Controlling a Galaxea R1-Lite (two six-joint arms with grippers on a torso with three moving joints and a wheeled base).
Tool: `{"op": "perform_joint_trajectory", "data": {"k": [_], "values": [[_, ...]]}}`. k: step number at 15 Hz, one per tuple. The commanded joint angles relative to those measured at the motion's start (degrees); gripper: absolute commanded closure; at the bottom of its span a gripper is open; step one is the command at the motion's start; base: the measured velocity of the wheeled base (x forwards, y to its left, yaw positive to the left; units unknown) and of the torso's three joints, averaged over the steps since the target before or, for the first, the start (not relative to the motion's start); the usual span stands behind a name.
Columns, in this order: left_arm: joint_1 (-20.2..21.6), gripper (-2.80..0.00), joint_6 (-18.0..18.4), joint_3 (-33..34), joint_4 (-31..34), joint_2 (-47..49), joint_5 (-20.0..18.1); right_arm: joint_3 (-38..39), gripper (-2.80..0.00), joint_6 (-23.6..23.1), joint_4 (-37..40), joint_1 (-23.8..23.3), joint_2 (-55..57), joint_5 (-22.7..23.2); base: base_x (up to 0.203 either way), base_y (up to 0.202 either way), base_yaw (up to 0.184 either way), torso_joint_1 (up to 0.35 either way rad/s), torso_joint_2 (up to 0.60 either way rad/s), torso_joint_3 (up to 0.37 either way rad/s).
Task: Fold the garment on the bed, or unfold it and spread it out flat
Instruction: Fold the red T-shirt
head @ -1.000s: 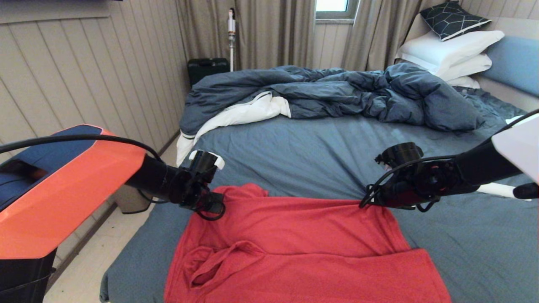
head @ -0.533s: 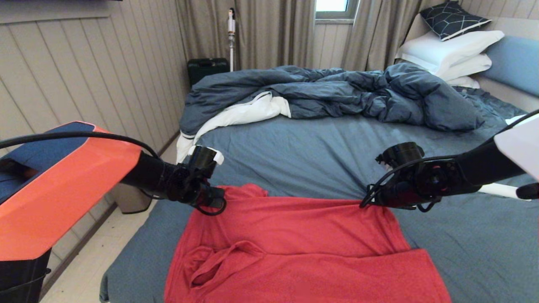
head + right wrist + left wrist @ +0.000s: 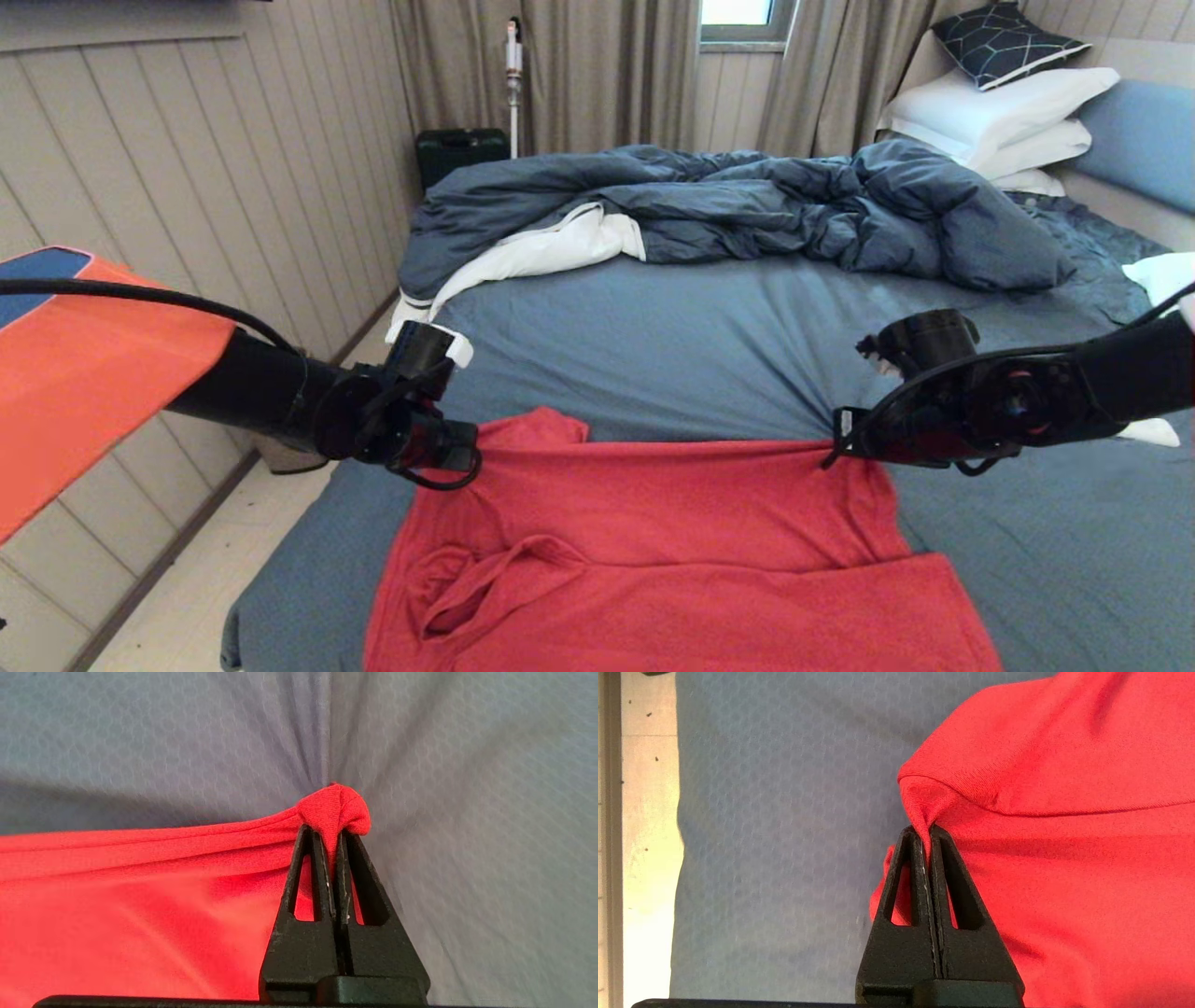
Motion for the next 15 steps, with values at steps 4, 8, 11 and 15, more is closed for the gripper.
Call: {"op": "perform_joint_trajectory", "data": {"k": [4,8,11,15], "values": [[0.0,0.0,-0.7,1.9,-0.7,-1.8,0.2,1.8,0.0,0.1,0.1,0.0,-1.4,0.0,0.0,0.0,0.0,0.0,0.0,0.0],[0.0,0.0,-0.6,1.1,-0.7,-1.4,0.1,1.3,-2.8,-0.4,0.0,0.1,-0.9,0.0,0.0,0.0,0.0,0.0,0.0,0.0],[0.0,0.0,-0.6,1.0,-0.7,-1.2,0.1,1.0,-2.8,-0.3,0.0,0.1,0.3,0.1,0.0,0.0,0.0,0.0,0.0,0.0],[0.0,0.0,-0.6,1.0,-0.7,-1.1,0.1,0.8,-2.8,-0.2,0.0,0.1,1.0,0.1,0.0,0.0,0.0,0.0,0.0,0.0]]}}
